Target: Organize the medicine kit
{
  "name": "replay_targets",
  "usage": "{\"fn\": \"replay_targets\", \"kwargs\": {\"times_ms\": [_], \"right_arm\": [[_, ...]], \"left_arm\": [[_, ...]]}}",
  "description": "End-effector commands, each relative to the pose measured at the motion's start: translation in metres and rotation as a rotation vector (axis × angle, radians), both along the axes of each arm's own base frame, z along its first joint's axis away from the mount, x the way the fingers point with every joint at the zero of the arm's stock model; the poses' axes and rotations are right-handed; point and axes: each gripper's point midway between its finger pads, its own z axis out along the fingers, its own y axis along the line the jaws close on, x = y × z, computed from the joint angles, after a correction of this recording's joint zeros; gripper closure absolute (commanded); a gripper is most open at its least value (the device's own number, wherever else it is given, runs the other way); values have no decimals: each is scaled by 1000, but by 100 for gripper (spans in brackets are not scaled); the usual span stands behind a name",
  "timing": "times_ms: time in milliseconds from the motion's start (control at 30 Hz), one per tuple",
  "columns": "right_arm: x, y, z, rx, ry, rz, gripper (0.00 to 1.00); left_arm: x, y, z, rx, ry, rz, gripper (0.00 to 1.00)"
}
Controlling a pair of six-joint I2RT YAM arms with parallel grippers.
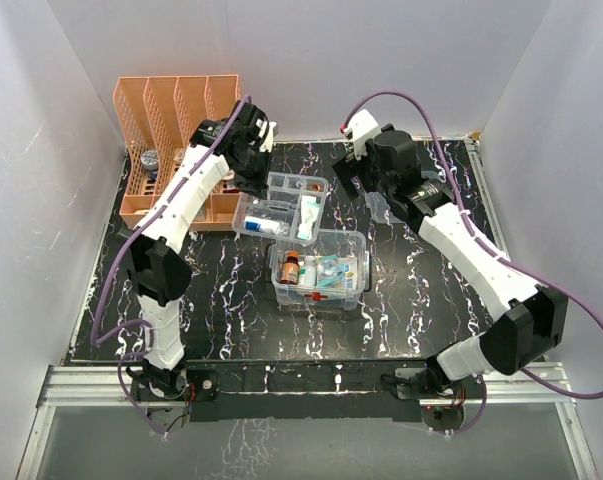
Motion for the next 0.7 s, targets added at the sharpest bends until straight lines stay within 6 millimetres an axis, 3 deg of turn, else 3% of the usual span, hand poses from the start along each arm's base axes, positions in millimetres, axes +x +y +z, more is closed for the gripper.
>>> {"fn": "replay_targets", "kwargs": {"times_ms": [0, 133, 267, 433, 533, 667], "right_arm": [[-12, -17, 27, 56, -75, -79, 6], [-17, -47, 28, 81, -102, -218, 2], [-15, -100, 24, 180, -136, -442, 2], [-12, -159, -15, 234, -48, -648, 2], [-10, -164, -38, 271, 22, -654, 1], [-13, -143, -43, 317, 66, -537, 2]], "left_arm": [[-1, -28, 28, -123, -18, 65, 100], [-2, -52, 28, -168, -1, 73, 100], [-8, -68, 22, -184, 34, 69, 100], [-20, -83, 8, -175, 91, 71, 100], [-32, -89, -6, -129, 118, 85, 100], [-48, -96, -18, -77, 133, 76, 100]]}}
